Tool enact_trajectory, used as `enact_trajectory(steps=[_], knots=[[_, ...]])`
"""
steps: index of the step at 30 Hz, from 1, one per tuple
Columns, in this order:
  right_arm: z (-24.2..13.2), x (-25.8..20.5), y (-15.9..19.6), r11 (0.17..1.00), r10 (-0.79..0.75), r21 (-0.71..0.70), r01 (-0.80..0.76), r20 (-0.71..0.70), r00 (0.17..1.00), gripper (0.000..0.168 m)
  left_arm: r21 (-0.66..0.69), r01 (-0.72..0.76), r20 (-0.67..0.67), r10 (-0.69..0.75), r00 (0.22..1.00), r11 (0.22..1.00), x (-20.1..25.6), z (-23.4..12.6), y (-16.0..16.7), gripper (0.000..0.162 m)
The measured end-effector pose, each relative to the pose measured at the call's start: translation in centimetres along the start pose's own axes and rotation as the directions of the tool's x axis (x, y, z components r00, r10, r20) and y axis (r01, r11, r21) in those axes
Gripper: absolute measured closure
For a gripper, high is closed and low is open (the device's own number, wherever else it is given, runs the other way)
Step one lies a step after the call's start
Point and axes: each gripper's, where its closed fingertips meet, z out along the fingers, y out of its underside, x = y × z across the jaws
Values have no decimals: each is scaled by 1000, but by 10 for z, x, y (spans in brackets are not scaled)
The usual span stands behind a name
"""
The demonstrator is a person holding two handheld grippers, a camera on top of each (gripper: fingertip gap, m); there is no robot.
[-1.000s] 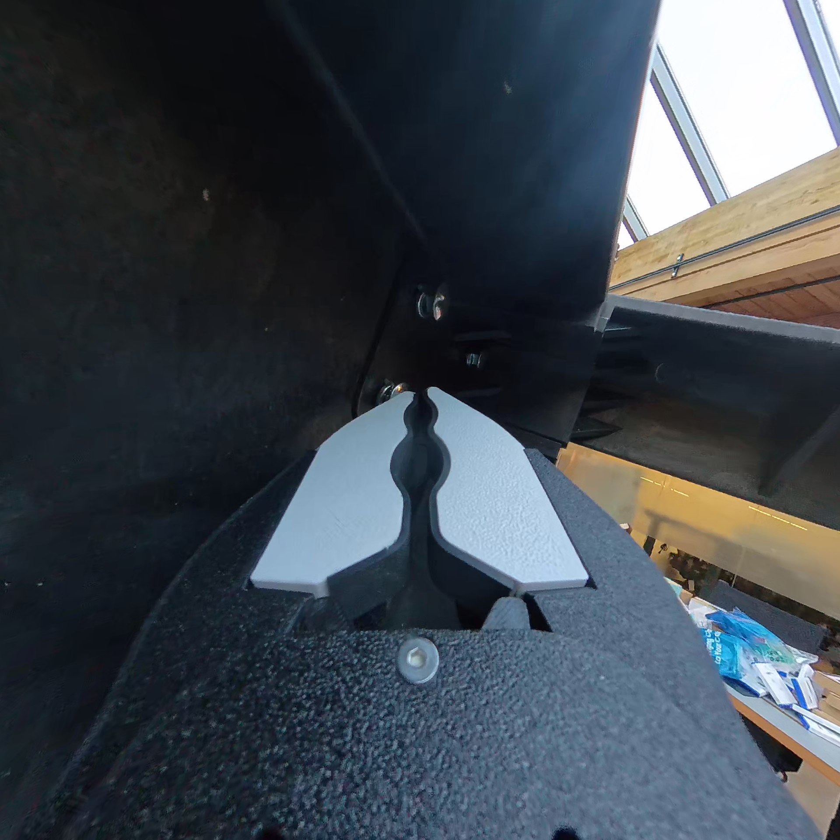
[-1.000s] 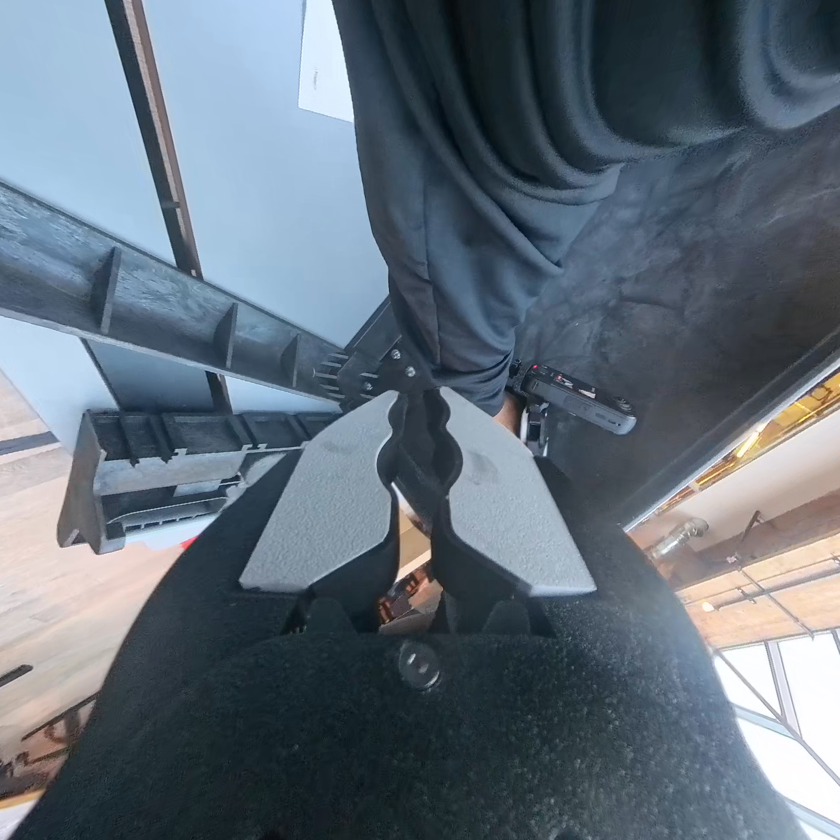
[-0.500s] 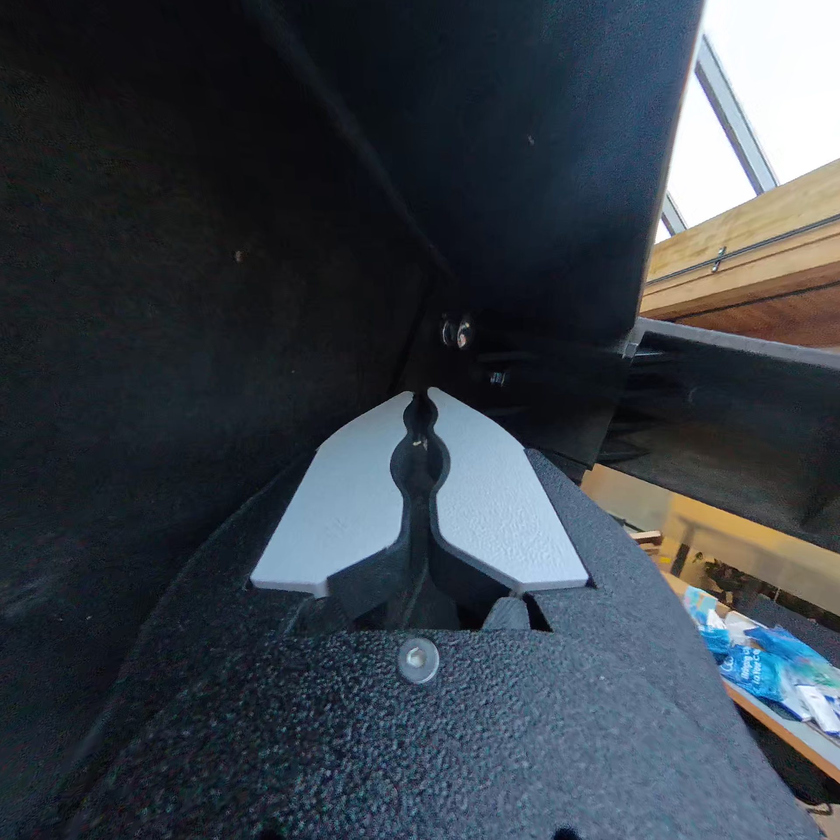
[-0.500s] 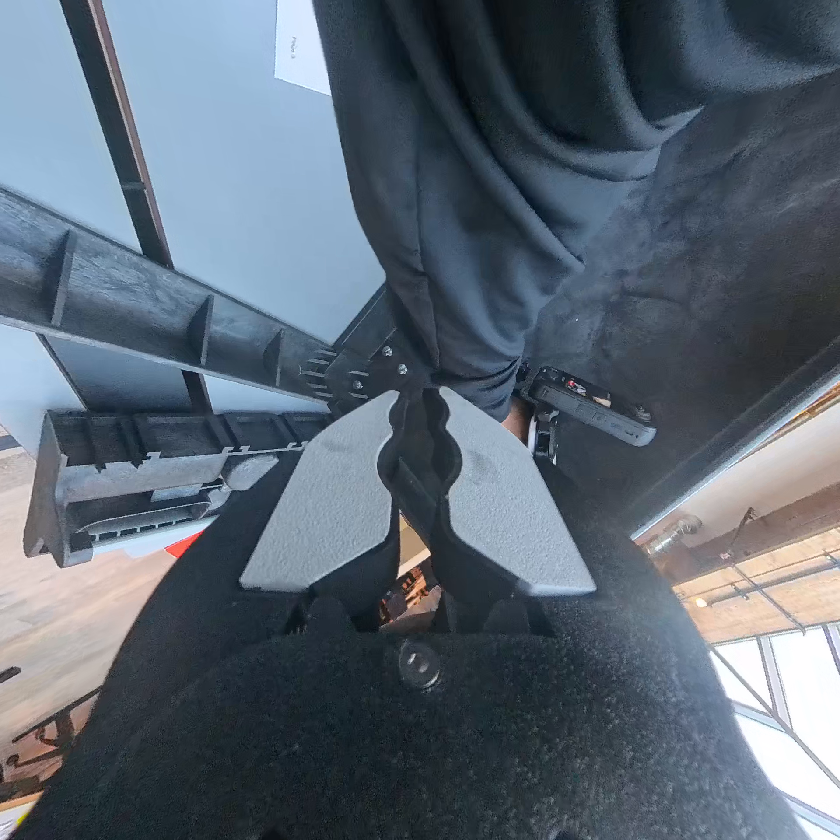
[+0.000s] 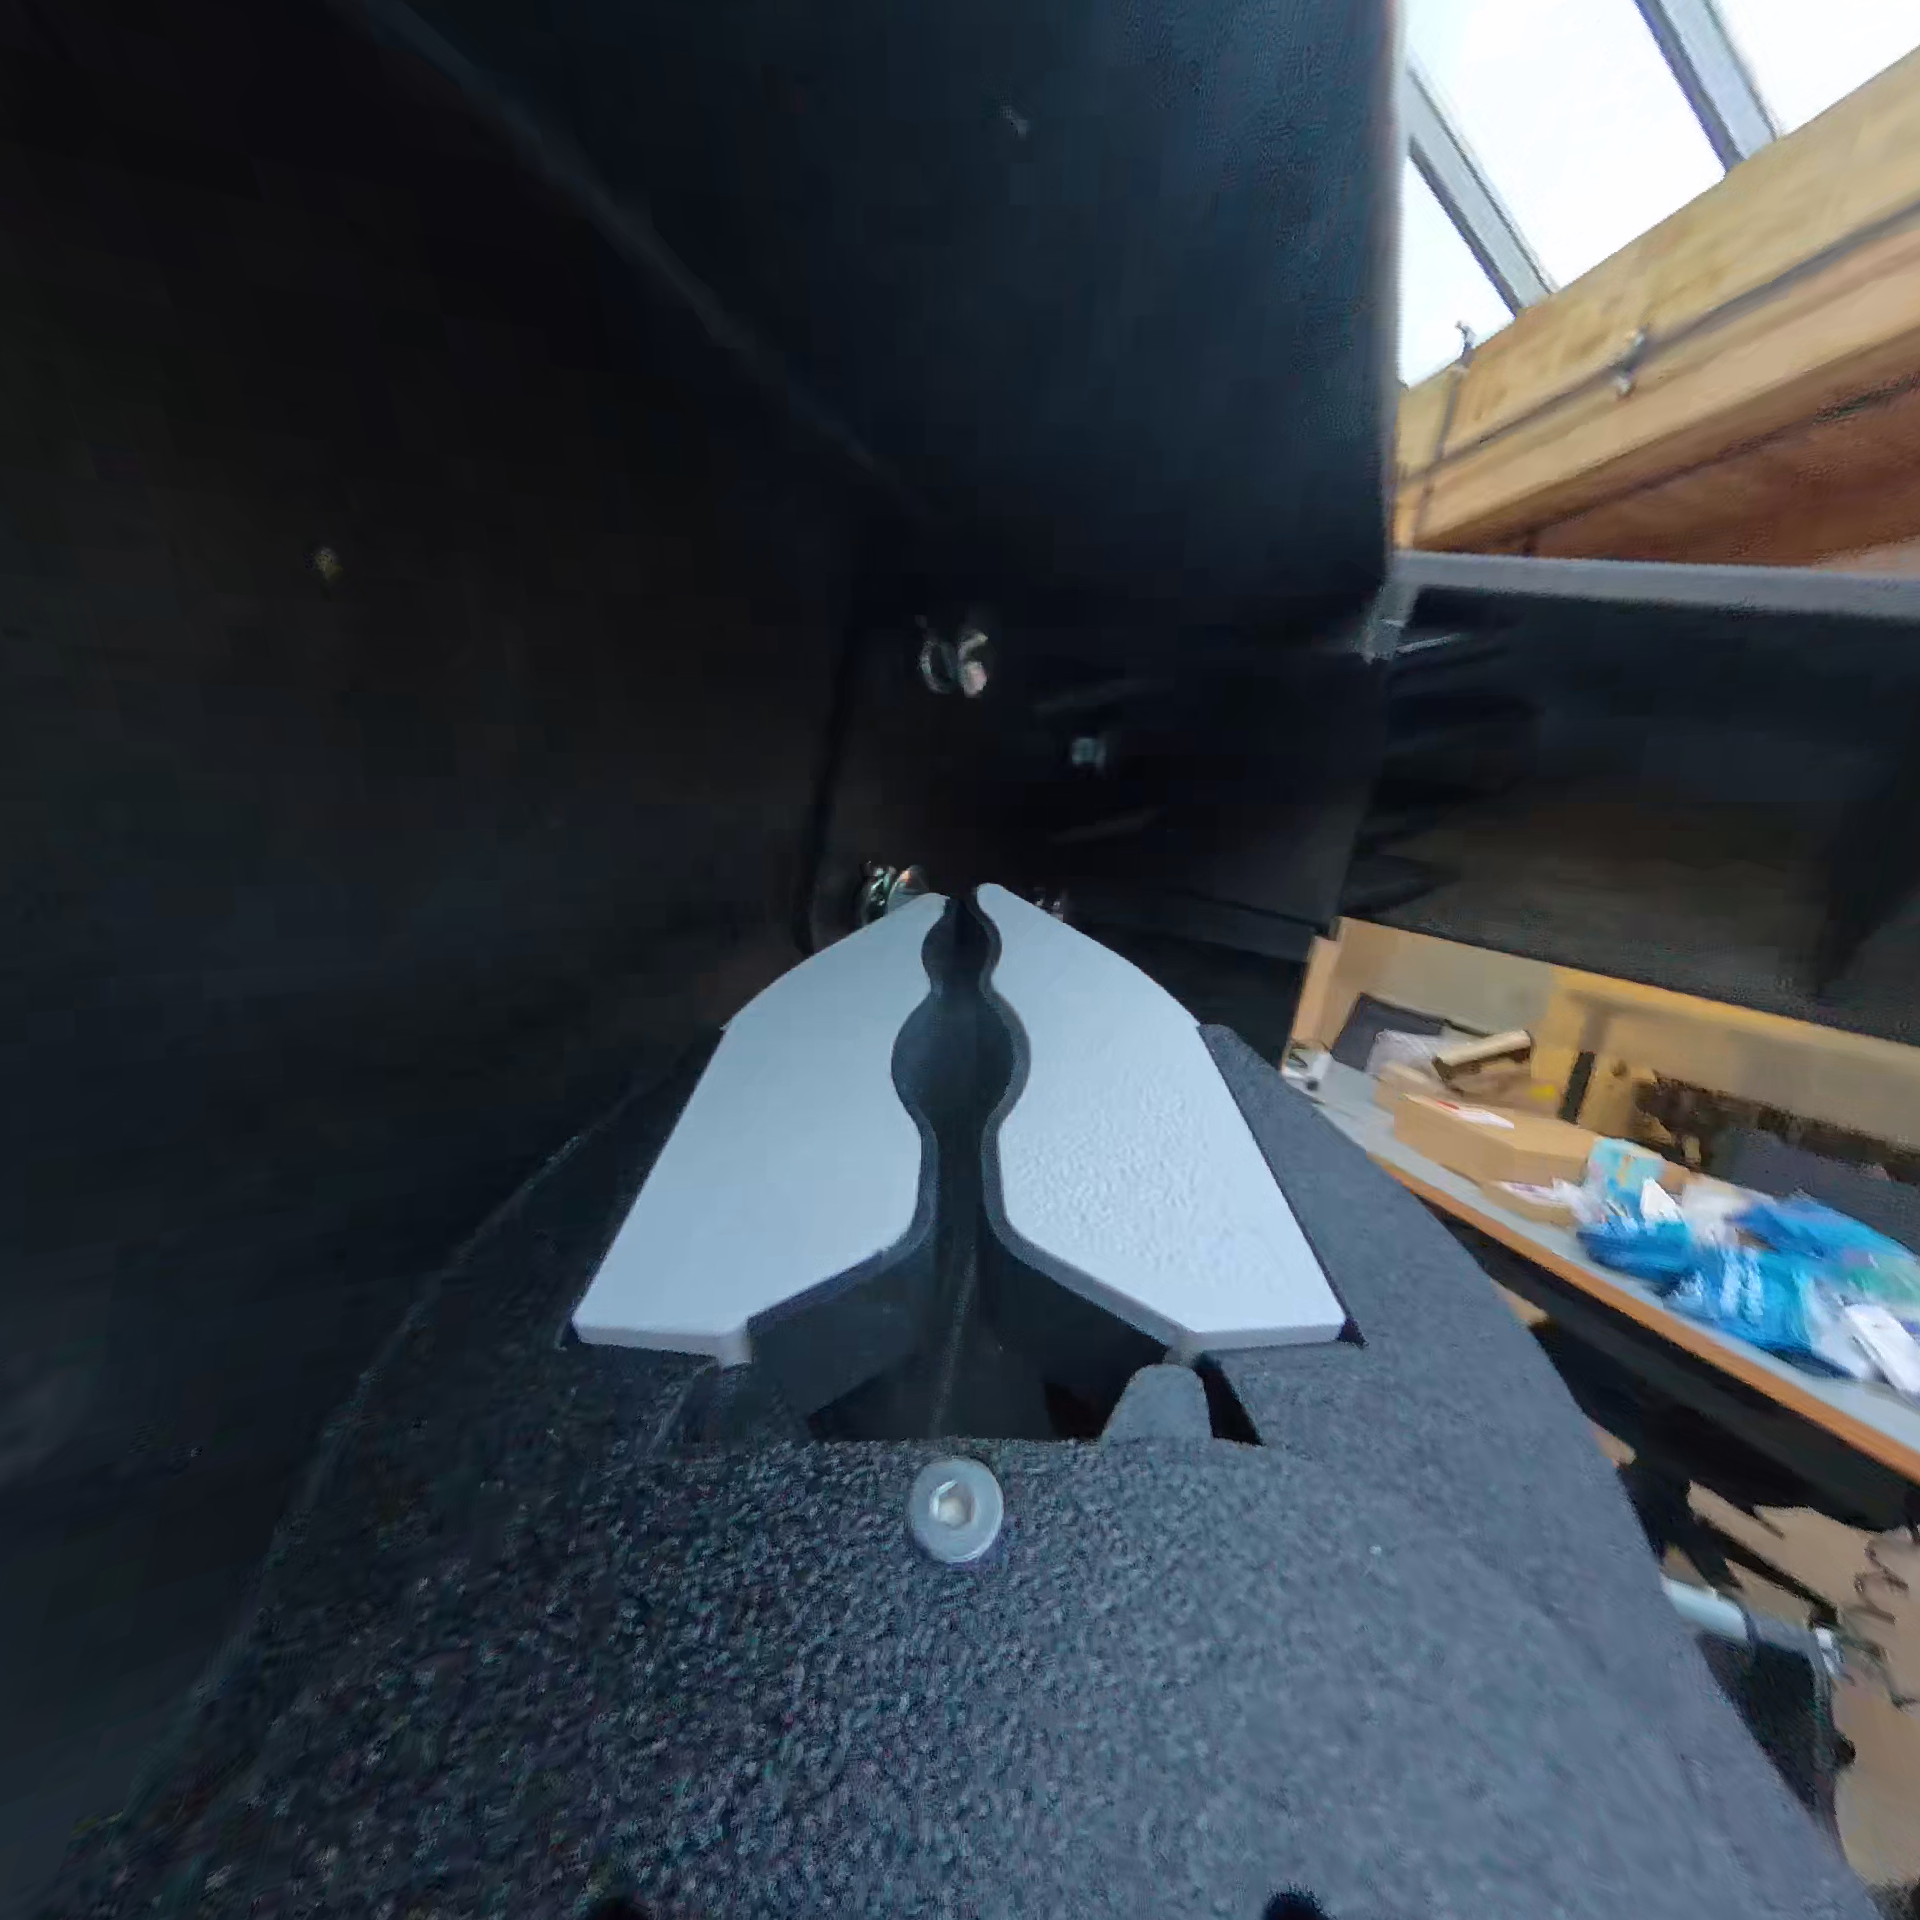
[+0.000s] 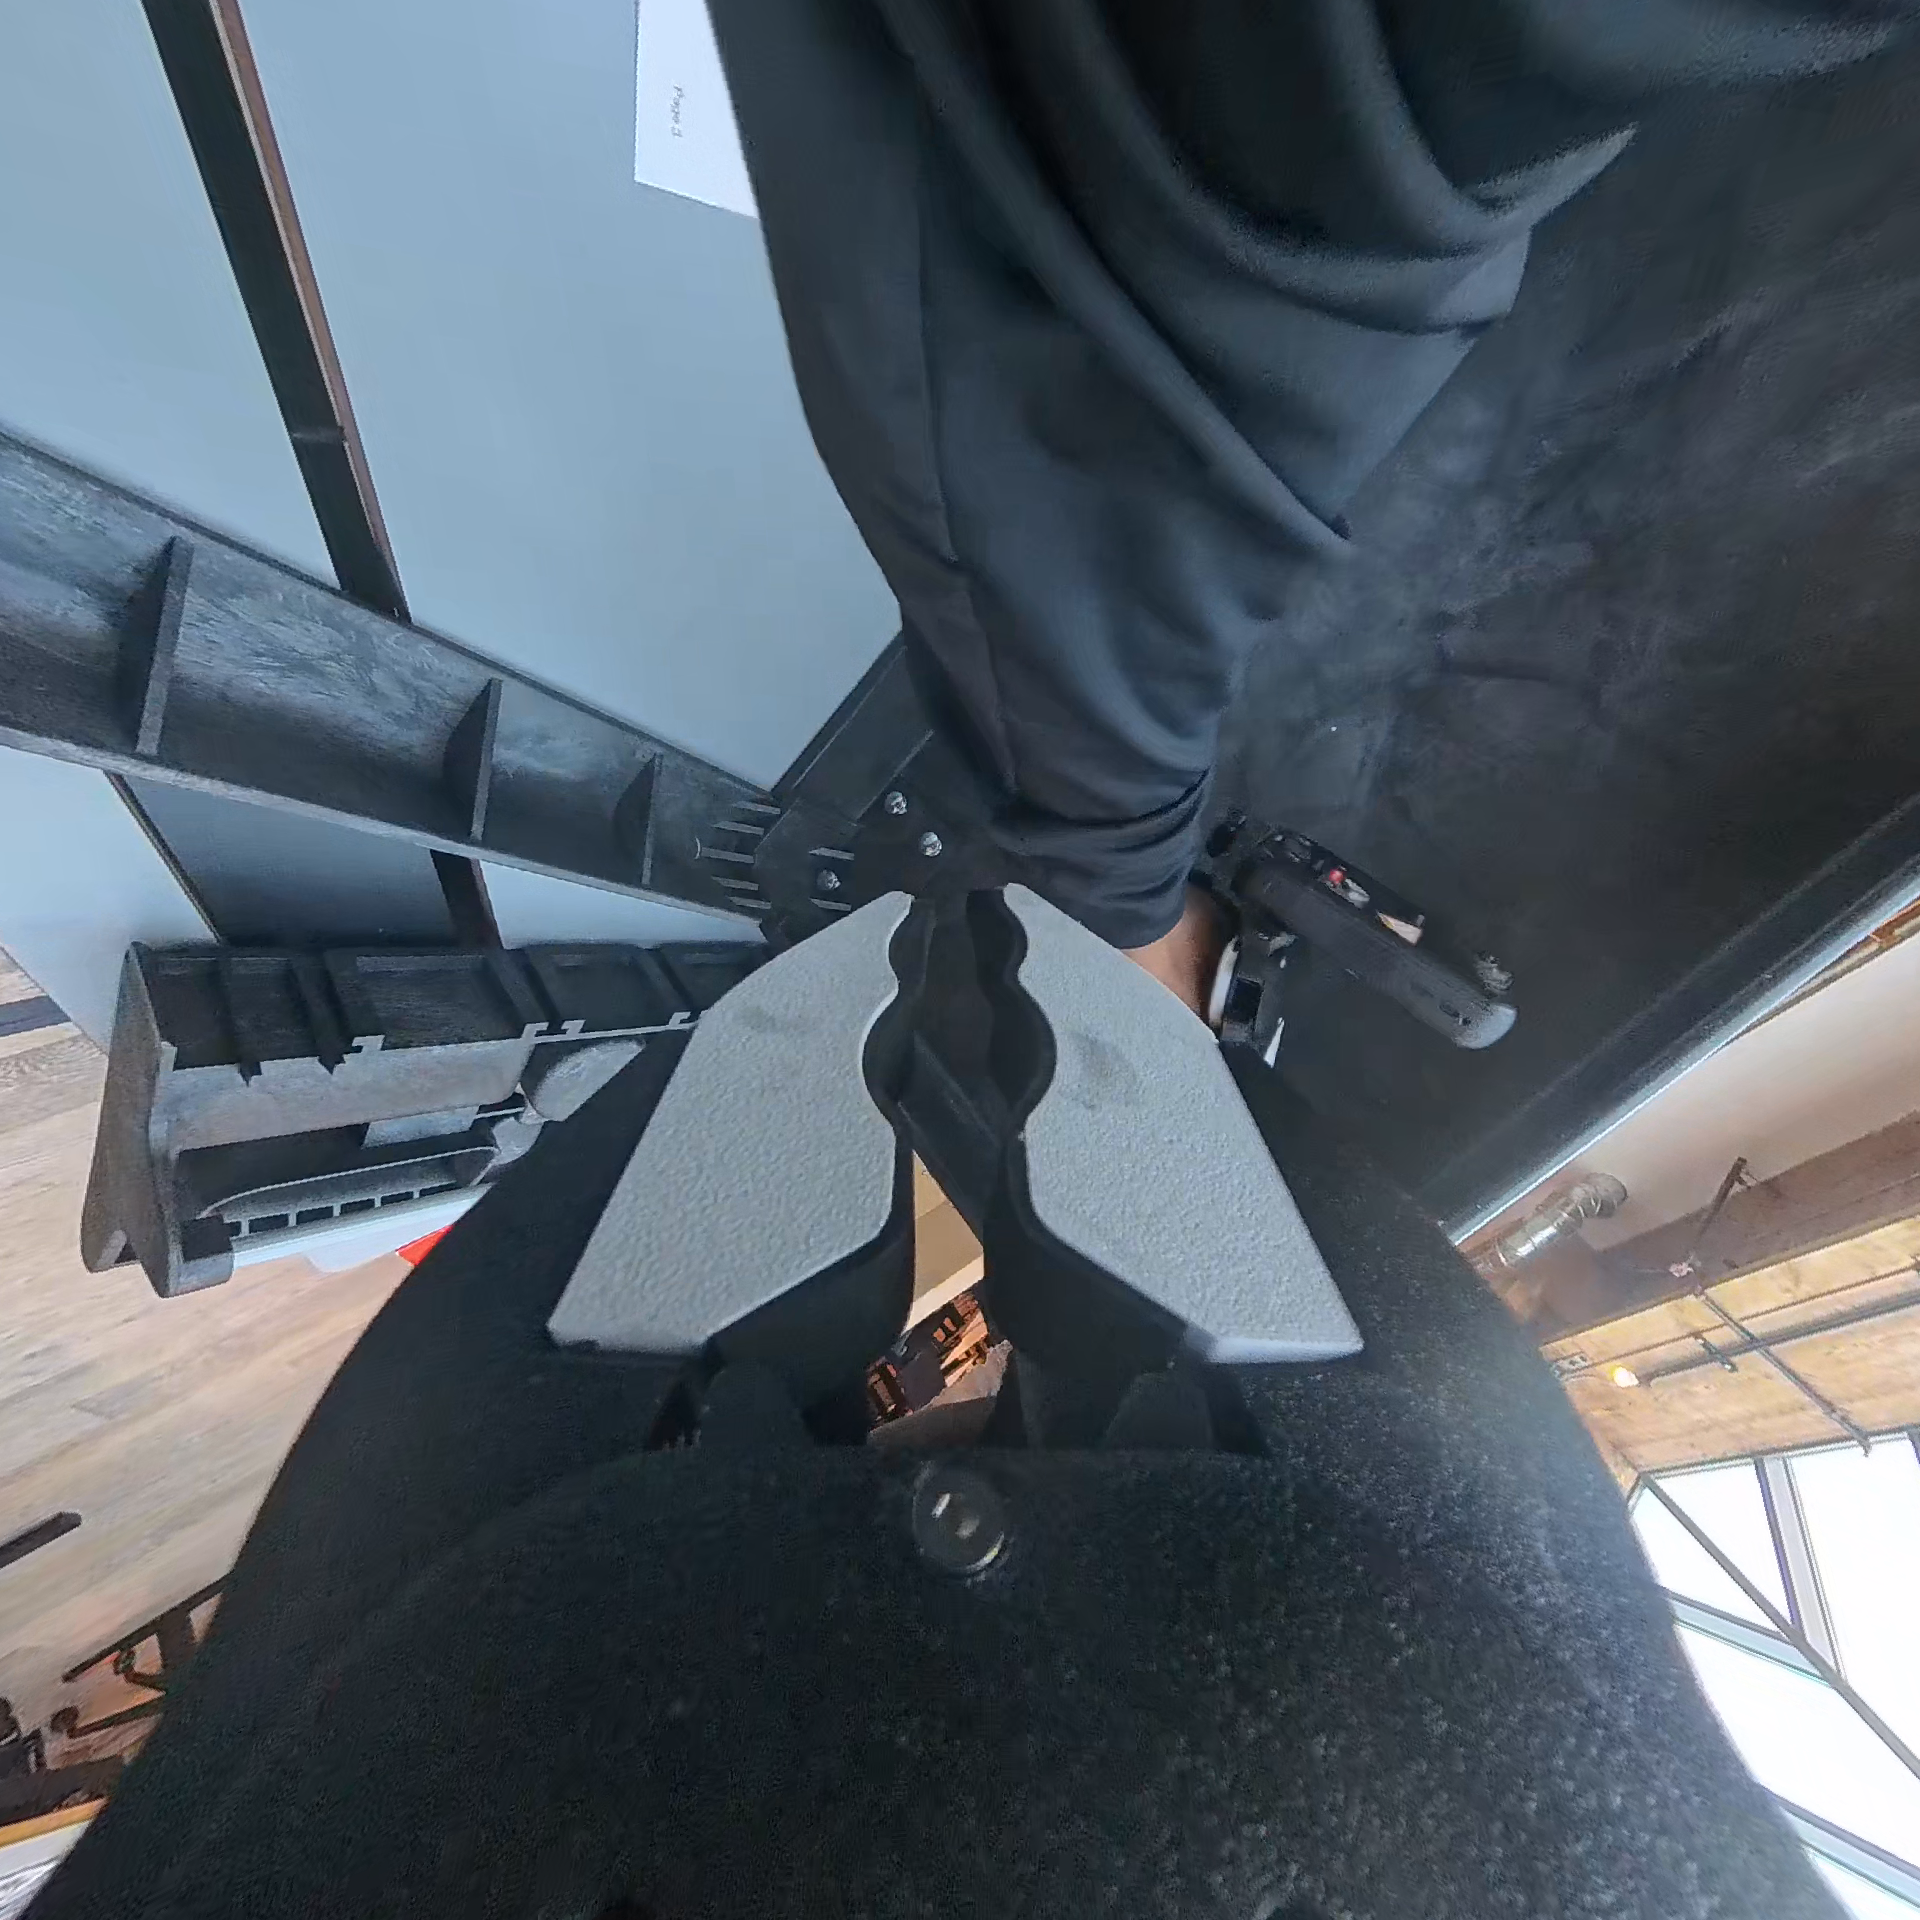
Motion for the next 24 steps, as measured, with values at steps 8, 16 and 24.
enact_trajectory(steps=[8,16,24], knots=[[0,-1,-1,1000,-2,2,2,4,1000,156,-31,-27,-15,27,1000,999,0,0,-2,162],[0,-1,-1,1000,-4,1,4,9,1000,156,-81,-64,0,64,998,995,1,2,-1,161],[1,-1,-2,1000,1,-1,-1,7,1000,156,-122,-139,59,147,987,983,1,3,1,162]])
